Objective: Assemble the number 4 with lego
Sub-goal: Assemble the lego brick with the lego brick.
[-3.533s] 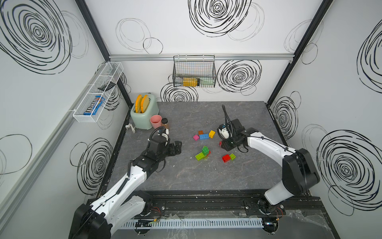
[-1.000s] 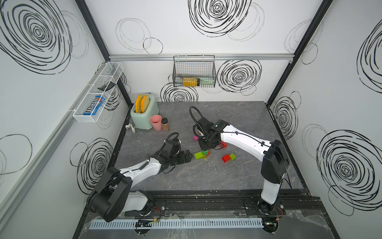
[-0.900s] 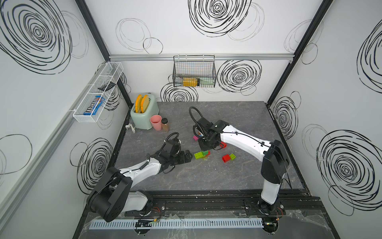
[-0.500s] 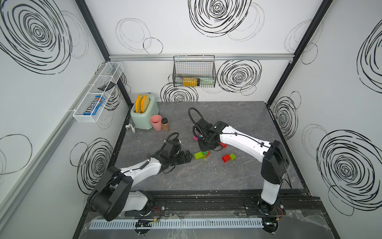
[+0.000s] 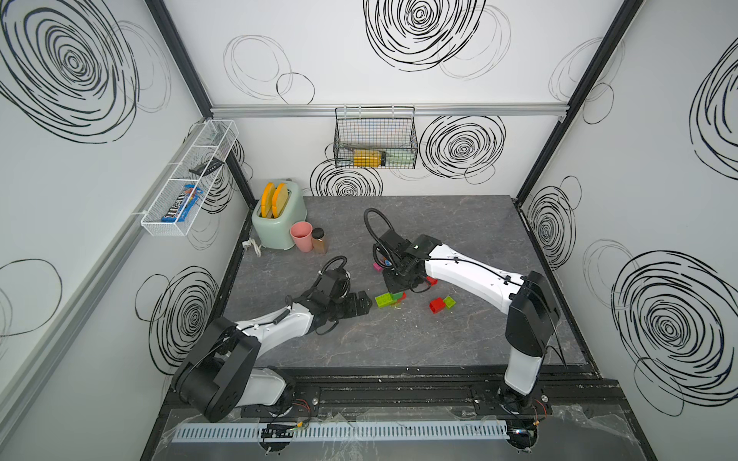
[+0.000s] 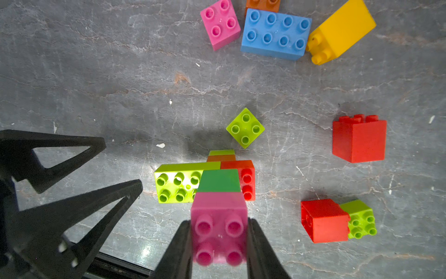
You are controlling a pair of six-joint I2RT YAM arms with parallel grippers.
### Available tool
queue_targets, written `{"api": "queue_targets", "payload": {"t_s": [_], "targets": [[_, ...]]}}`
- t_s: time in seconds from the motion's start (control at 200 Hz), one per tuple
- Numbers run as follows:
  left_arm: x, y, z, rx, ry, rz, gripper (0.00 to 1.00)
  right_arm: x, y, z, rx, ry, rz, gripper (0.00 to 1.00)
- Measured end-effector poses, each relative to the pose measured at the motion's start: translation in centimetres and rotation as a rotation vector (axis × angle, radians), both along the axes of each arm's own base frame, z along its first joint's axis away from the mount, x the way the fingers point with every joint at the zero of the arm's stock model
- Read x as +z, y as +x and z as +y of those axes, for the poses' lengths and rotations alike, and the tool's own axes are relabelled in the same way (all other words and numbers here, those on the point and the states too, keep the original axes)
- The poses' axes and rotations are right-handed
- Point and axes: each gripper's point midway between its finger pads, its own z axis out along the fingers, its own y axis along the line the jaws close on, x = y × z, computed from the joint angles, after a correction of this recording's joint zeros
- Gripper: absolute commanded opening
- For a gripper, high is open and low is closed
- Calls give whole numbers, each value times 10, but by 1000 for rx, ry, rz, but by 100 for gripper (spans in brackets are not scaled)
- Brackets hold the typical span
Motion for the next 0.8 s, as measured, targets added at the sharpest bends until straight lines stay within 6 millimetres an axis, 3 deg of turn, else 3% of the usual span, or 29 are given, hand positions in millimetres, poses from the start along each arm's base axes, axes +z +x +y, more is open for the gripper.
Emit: {"api": "queue_targets", "payload": {"t_s": [0.801], "targets": [[1,5,-9,-21,-10,-1,96,14,9,9,-1,-1,-14,0]]}}
